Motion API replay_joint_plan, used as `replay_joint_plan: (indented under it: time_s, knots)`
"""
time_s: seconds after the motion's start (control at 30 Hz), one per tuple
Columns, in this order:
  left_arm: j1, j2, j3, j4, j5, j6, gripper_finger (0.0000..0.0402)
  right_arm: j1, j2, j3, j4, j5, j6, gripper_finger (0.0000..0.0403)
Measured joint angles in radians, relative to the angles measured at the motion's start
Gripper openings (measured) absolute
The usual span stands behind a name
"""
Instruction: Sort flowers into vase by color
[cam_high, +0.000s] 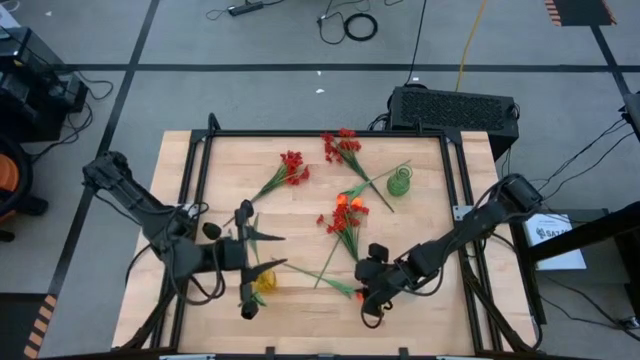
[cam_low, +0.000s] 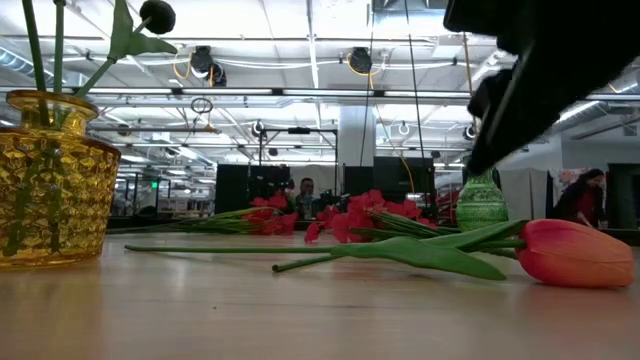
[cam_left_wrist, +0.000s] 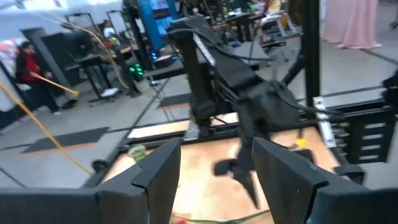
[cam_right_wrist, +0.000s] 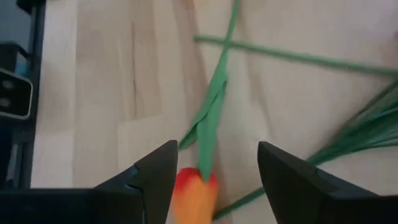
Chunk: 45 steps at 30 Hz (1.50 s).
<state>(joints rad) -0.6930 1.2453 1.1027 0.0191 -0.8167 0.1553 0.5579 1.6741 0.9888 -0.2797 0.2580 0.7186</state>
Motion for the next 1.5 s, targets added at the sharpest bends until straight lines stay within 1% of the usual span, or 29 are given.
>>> replay_joint_plan:
  time_s: [0.13, 0.2, 0.27, 0.4, 0.53, 0.63, 0.7, 0.9, 1.0, 1.07, 1.13, 1.2, 1.3, 1.37, 1.5]
  knots:
    - [-0.001, -0.006, 0.0, 0.014, -0.043, 0.043, 0.0208, 0.0, 0.073, -0.001, 0.06, -0.048, -0.005, 0.0238]
    - [-0.004, -0.011, 0.0, 0.018, -0.081, 0.069, 0.0208, 0.0, 0.098, -0.001, 0.088, -0.05, -0.01, 0.0248]
    - [-0.005, -0.022, -0.001, 0.018, -0.093, 0.09, 0.0208, -0.003, 0.118, -0.001, 0.115, -0.048, -0.019, 0.0253]
    - [-0.001, -0.035, -0.001, 0.018, -0.094, 0.118, 0.0208, -0.027, 0.148, -0.001, 0.122, -0.048, -0.023, 0.025]
    - [-0.001, -0.035, -0.001, 0.014, -0.094, 0.14, 0.0208, -0.056, 0.164, -0.001, 0.109, -0.058, -0.029, 0.0236]
    - [0.001, -0.036, -0.001, -0.007, -0.096, 0.141, 0.0208, -0.077, 0.164, -0.001, 0.105, -0.091, -0.031, 0.0209]
    - [0.006, -0.036, -0.001, -0.017, -0.098, 0.14, 0.0208, -0.088, 0.164, -0.001, 0.103, -0.114, -0.03, 0.0183]
    - [0.02, -0.036, -0.001, -0.024, -0.1, 0.138, 0.0208, -0.099, 0.164, -0.001, 0.093, -0.186, 0.008, 0.0085]
    - [0.02, -0.037, -0.001, -0.029, -0.1, 0.129, 0.0208, -0.099, 0.164, -0.001, 0.09, -0.191, 0.026, 0.0027]
    - [0.02, -0.037, -0.001, -0.029, -0.1, 0.118, 0.0208, -0.099, 0.163, 0.006, 0.083, -0.213, 0.03, 0.001]
    - [0.02, -0.037, -0.001, -0.029, -0.1, 0.115, 0.0208, -0.099, 0.155, 0.026, 0.064, -0.231, 0.044, 0.0011]
    - [0.02, -0.037, -0.001, -0.029, -0.1, 0.115, 0.0208, -0.099, 0.134, 0.059, 0.025, -0.259, 0.053, 0.0011]
    - [0.02, -0.036, -0.001, -0.032, -0.101, 0.112, 0.0208, -0.098, 0.089, 0.143, -0.128, -0.265, 0.053, 0.0004]
    - [0.02, -0.034, -0.001, -0.038, -0.101, 0.092, 0.0208, -0.098, 0.052, 0.219, -0.282, -0.265, 0.053, 0.0004]
    - [0.026, -0.029, -0.001, -0.062, -0.098, 0.06, 0.0208, -0.098, -0.004, 0.422, -0.618, -0.238, 0.01, 0.0003]
